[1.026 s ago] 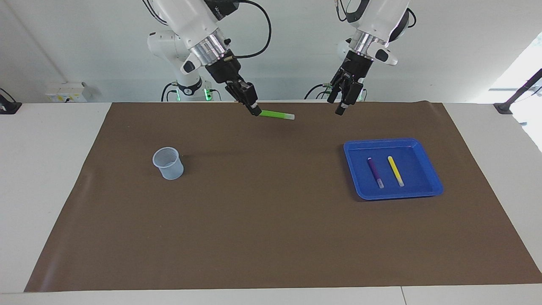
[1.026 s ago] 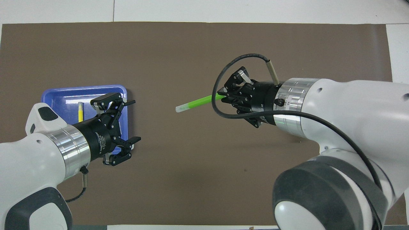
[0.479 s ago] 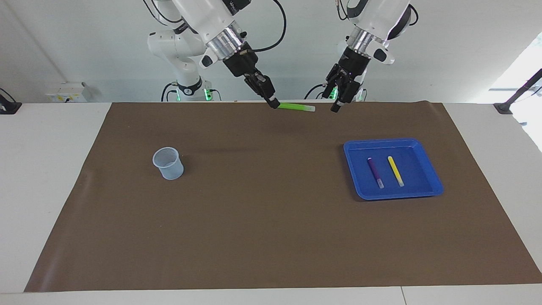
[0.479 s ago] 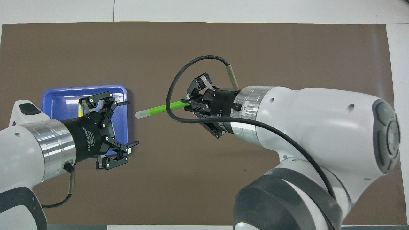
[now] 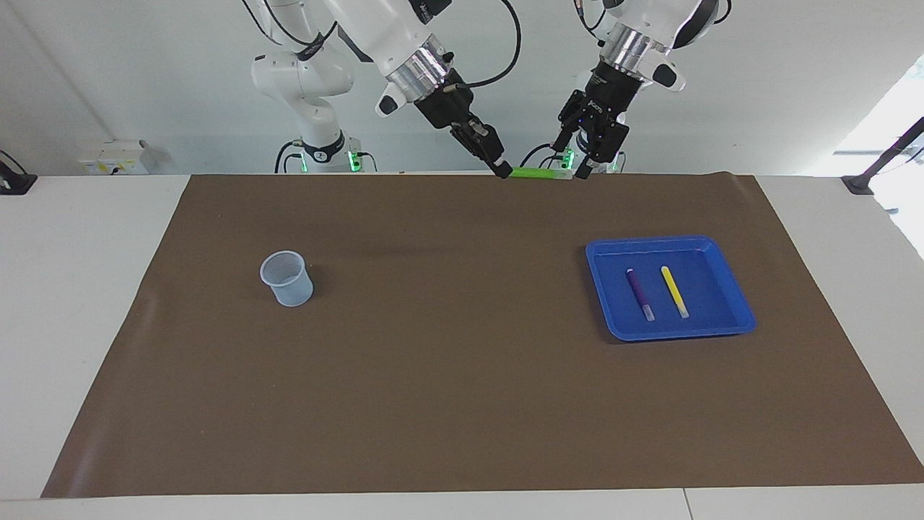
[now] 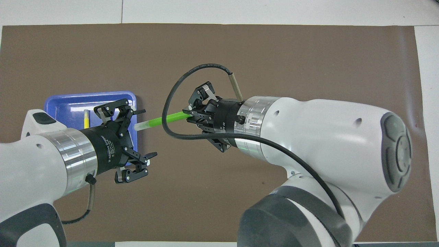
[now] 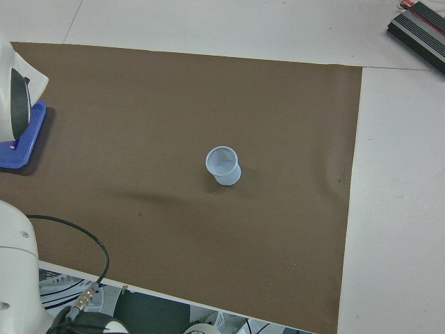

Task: Right arm passes pens to left for tray arrangement
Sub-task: 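Carry the green pen with the right gripper toward the left gripper, then grasp the green pen with the left gripper from the right gripper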

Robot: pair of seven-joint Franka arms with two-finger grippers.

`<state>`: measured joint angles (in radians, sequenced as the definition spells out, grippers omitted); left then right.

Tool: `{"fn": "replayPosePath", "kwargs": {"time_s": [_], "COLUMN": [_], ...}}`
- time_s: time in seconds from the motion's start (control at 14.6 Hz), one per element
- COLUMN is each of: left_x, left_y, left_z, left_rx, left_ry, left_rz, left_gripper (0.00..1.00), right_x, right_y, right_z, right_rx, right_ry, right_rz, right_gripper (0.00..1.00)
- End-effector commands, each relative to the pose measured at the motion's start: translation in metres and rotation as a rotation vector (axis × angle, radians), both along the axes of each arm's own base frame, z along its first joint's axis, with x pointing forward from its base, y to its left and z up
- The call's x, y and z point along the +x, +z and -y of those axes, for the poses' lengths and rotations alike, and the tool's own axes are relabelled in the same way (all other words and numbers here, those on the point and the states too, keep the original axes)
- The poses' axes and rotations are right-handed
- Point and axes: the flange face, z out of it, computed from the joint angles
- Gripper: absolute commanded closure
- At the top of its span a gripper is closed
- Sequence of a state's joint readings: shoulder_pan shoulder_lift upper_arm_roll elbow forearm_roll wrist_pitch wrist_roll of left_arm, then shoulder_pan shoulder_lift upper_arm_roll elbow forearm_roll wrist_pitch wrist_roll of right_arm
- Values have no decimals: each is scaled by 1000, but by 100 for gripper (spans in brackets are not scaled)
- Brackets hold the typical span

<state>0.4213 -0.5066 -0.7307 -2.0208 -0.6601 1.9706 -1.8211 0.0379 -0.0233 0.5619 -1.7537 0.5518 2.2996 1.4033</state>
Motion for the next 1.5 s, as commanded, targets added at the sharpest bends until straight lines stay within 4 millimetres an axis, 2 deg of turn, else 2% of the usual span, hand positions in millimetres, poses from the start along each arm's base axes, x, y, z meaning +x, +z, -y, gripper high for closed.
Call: {"fn": "replayPosePath", "kwargs": {"time_s": [0.0,0.21,0.48,0.89,1.16,1.44], "left_x": [4,3,-4,-7,-9,-9], "left_y": [15,11,3,11,10,10], "left_z": [10,15,33,37,37,36], "left_rx": [22,58,143,190,196,195], "left_ry": [29,18,-20,-36,-40,-34], "left_rz": [20,31,46,64,50,47], "left_gripper": [0,0,3,9,16,27], "right_x": [-2,-5,-9,-9,-9,-10], "right_y": [4,4,2,3,2,2], "right_z": [-8,-11,-16,-16,-17,-17], "right_rx": [26,24,21,20,19,17], "right_ry": [-6,2,13,15,18,19], "right_rz": [-5,-4,-5,-2,-2,0], "right_gripper": [100,100,100,100,100,100]}}
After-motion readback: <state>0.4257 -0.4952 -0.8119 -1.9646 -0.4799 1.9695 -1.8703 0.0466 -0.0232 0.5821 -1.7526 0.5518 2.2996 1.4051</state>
